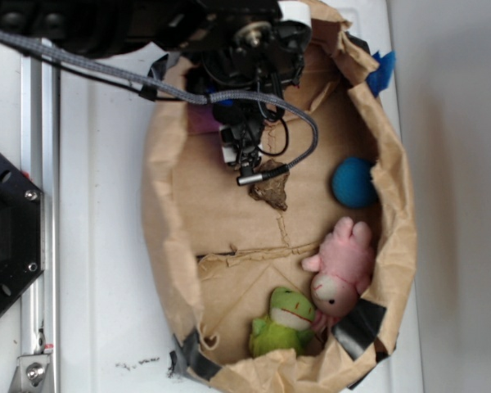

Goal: Grab the plastic pickle.

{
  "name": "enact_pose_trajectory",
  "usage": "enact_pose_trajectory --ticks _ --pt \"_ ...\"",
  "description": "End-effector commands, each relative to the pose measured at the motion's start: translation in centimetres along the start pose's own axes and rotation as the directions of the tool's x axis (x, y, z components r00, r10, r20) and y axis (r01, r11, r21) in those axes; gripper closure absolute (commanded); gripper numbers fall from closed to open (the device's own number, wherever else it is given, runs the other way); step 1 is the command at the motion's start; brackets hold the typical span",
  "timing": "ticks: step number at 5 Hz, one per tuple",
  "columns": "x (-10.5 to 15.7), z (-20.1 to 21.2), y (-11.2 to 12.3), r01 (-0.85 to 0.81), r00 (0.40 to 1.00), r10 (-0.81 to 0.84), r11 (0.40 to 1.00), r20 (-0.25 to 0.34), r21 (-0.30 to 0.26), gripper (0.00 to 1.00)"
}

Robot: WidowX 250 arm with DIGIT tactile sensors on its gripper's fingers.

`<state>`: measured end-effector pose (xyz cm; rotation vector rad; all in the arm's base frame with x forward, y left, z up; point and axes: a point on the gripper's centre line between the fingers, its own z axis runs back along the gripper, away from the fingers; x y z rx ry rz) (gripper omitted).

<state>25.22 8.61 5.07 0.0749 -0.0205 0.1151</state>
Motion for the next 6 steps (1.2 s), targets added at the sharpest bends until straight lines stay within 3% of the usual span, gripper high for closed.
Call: enact_pose_trajectory --ticks 1,3,5,6 --pt "1.1 2.1 1.3 0.095 0.992 -0.104 0.988 0.073 0.119 0.0" --pt "0.5 3.1 0.2 0.197 0.978 -0.202 0.976 0.044 0.094 0.0" --pt "0.3 3.4 0.5 0.195 0.98 -0.198 0.977 0.031 0.089 0.0" --pt "0.4 2.7 0.6 0.186 0.982 -0.188 0.976 0.004 0.111 0.0"
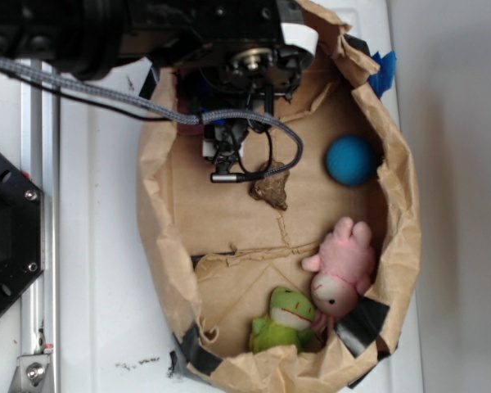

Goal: Grab the plastic pickle.

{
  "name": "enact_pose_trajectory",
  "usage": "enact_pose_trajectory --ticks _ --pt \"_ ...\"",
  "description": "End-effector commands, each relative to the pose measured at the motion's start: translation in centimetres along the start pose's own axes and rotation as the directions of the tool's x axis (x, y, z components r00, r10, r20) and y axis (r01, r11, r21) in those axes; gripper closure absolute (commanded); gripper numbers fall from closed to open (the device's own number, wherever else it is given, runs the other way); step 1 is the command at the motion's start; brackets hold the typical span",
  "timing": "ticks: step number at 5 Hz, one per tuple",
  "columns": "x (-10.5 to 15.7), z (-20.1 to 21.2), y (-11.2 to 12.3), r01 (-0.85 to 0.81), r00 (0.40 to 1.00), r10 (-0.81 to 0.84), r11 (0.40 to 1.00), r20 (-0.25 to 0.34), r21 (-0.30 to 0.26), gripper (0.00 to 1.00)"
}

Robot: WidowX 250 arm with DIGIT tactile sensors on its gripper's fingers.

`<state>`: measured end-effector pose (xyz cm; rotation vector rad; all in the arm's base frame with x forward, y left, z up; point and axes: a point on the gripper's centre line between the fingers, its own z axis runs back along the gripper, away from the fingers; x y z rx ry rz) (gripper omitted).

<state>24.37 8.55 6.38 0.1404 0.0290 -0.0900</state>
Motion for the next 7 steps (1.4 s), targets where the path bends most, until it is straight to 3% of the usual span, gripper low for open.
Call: enact_pose_trajectory --ticks 1,3,5,6,7 --pt "1.2 -0.1 0.8 -0.045 0.999 0.046 0.995 -0.002 0.085 0.0" --pt "1.6 -1.9 -0.5 -0.011 1.0 0.014 0.996 -0.024 0.09 0.0" --pt "1.7 -1.8 -1.0 0.01 1.0 -0.009 0.996 -0.005 0.083 0.0" --pt "1.8 -1.6 -1.3 0.006 0.998 -0.01 0.997 0.056 0.077 0.0" --pt "1.8 -2.4 -0.3 -0.036 0.999 0.033 0.995 0.034 0.097 0.0"
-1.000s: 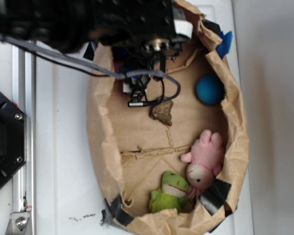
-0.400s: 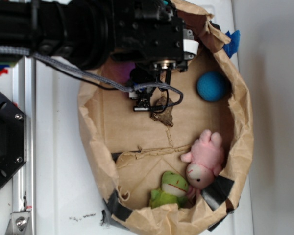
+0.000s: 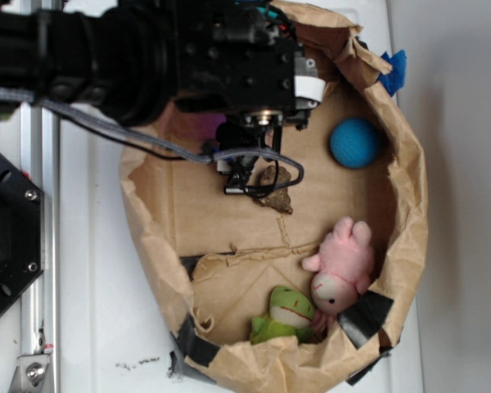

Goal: Grab the plastic pickle.

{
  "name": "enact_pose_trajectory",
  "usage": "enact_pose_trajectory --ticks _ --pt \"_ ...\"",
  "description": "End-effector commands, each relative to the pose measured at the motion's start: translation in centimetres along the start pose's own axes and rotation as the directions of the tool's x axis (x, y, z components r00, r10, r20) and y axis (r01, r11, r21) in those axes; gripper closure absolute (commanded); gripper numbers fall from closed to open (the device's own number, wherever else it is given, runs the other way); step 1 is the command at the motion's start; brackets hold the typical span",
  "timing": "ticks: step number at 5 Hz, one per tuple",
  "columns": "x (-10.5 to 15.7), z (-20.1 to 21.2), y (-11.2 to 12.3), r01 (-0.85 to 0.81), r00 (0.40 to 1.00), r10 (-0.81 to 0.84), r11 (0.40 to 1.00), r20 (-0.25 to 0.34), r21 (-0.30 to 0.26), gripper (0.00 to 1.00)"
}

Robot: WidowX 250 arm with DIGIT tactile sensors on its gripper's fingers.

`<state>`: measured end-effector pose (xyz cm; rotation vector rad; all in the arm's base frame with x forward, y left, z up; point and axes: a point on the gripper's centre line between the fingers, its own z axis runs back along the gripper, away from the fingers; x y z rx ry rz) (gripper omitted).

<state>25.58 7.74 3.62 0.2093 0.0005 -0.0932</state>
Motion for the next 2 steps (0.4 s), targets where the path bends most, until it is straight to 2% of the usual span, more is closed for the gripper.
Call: enact_pose_trajectory --ticks 1,2 --pt "0.2 0.8 2.5 -0.104 0.995 0.104 0.995 -0.008 -0.004 0.0" --pt "-0.2 1.2 4.9 -0.176 0.984 0.175 0.984 -0.019 -0.008 0.0"
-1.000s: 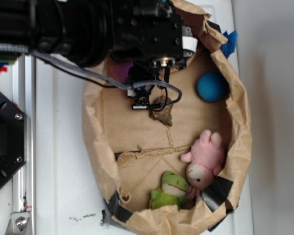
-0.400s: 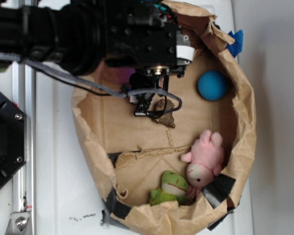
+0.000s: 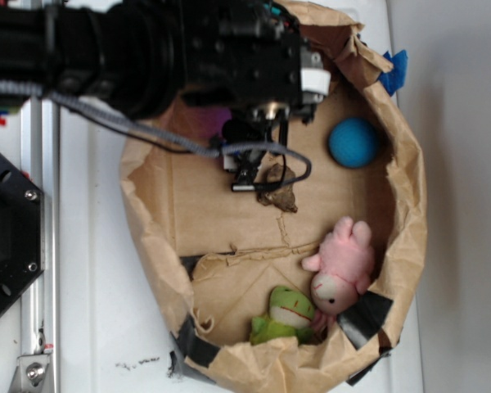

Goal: Grab the plastic pickle.

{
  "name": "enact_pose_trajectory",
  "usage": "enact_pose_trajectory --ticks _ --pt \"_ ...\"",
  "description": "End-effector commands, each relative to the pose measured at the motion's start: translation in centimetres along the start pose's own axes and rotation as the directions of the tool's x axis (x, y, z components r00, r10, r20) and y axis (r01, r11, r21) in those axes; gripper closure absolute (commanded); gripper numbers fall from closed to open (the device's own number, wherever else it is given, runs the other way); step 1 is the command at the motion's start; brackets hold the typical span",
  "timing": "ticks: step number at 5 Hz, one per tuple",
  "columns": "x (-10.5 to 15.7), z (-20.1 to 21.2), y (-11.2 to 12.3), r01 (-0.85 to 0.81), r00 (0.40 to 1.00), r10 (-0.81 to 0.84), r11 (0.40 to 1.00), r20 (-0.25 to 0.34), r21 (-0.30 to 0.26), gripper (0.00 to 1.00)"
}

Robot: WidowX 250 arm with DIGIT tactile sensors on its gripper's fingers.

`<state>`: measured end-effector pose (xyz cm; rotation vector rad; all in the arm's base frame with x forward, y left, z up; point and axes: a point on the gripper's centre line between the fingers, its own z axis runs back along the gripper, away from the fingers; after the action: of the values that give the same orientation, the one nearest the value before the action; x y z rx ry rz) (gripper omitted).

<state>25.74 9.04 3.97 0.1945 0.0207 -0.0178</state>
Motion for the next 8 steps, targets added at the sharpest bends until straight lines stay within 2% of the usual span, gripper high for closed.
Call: enact_pose_trajectory --ticks 1,2,3,4,6,7,8 --pt "-0.8 1.5 4.8 -0.136 0.991 0.136 0.99 0.002 -0.036 0.0" --pt "-0.5 0.7 4.3 -0.129 0.992 0.128 0.99 -0.023 -0.063 0.0" --pt "0.2 -0.9 2.2 -0.072 0.996 0.07 0.996 -0.048 -0.045 0.0" --pt "0.4 -1.7 1.2 -0.043 0.997 0.04 0.998 -0.059 -0.045 0.0" --pt "0.2 -1.5 0.8 -0.029 0.998 0.026 0.998 -0.05 -0.052 0.0" --pt "0.1 -1.4 0.7 -0.039 0.998 0.036 0.998 -0.042 -0.056 1.0" --pt "0.1 -1.2 0.6 -0.028 0.999 0.026 0.998 -0.037 -0.055 1.0"
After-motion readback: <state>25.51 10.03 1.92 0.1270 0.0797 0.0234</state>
